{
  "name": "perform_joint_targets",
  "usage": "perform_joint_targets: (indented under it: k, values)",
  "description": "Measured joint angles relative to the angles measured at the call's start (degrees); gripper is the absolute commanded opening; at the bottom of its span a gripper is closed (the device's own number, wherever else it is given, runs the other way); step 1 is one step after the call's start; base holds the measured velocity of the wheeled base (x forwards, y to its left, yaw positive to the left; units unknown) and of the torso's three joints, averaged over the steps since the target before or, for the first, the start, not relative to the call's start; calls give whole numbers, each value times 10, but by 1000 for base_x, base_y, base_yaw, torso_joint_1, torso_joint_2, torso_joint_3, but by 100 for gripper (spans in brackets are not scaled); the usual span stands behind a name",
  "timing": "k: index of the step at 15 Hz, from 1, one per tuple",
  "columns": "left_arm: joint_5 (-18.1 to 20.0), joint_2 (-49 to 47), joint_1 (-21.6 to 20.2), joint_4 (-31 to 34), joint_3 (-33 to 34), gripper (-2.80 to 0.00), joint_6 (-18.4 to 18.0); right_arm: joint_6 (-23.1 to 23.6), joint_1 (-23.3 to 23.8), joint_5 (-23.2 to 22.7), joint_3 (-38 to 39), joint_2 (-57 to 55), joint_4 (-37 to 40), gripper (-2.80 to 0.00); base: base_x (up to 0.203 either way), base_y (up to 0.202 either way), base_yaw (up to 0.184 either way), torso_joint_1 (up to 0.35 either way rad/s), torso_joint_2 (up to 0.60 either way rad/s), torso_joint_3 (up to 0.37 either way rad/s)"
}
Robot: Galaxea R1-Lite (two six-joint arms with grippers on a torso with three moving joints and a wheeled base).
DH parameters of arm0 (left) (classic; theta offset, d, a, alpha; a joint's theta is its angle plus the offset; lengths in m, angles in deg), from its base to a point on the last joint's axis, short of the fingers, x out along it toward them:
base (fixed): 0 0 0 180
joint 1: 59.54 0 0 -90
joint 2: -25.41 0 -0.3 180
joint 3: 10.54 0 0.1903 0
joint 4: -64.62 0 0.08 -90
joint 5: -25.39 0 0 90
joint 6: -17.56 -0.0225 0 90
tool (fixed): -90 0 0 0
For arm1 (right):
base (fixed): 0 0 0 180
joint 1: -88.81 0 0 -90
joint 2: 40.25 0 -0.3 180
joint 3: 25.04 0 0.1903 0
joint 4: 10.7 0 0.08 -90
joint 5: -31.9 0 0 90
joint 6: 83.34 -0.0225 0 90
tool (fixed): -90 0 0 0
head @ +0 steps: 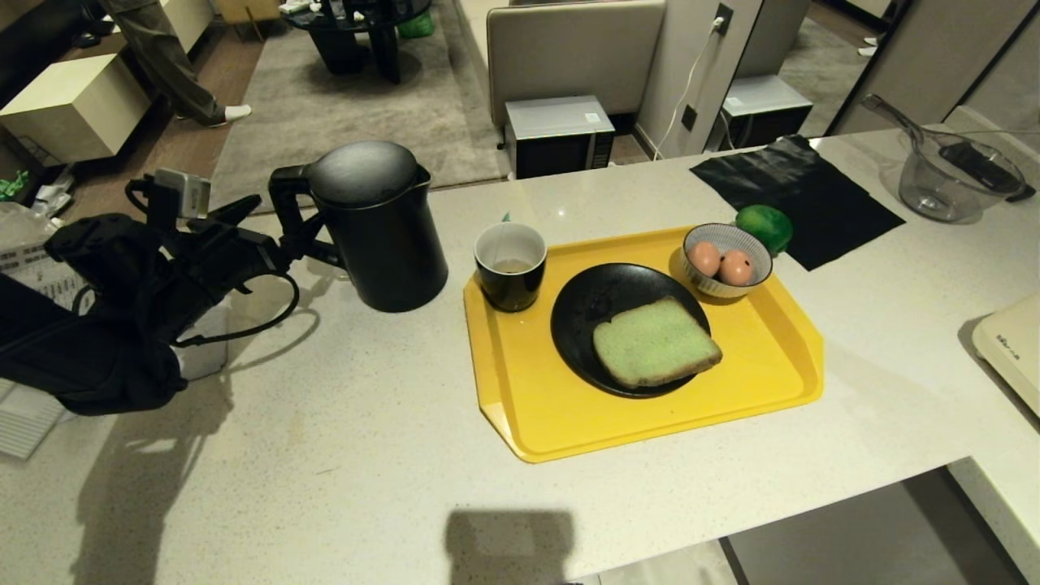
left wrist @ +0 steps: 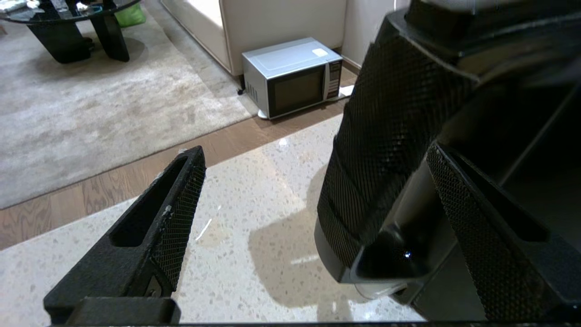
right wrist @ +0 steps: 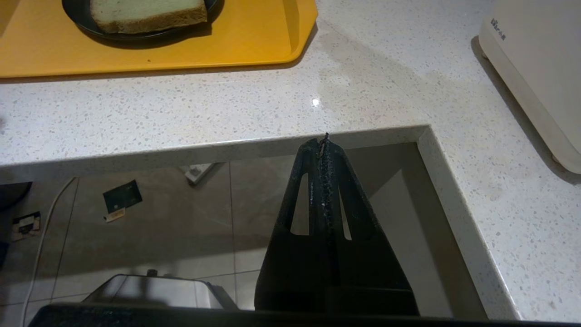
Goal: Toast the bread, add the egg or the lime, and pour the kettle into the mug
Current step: Pick up the kettle
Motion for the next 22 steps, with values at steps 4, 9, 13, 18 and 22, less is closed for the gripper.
perform_joint_targets:
  k: [4,9,13,18,22]
  values:
    - [0,0,1,0,-2,0,1,0,0,0,0,0,0,-280,0,0,0,0,0,0]
    - [0,0,13,1,0,0,3,0,0,0,0,0,0,-280,0,0,0,0,0,0]
    - [0,-1,21,2,-2,0,2,0,0,0,0,0,0,-280,0,0,0,0,0,0]
    - [-2,0,26,-2,2,-280,1,0,0,0,0,0,0,-280,0,0,0,0,0,0]
    - [-3,2,27,-2,14,-280,-1,0,0,0,0,0,0,-280,0,0,0,0,0,0]
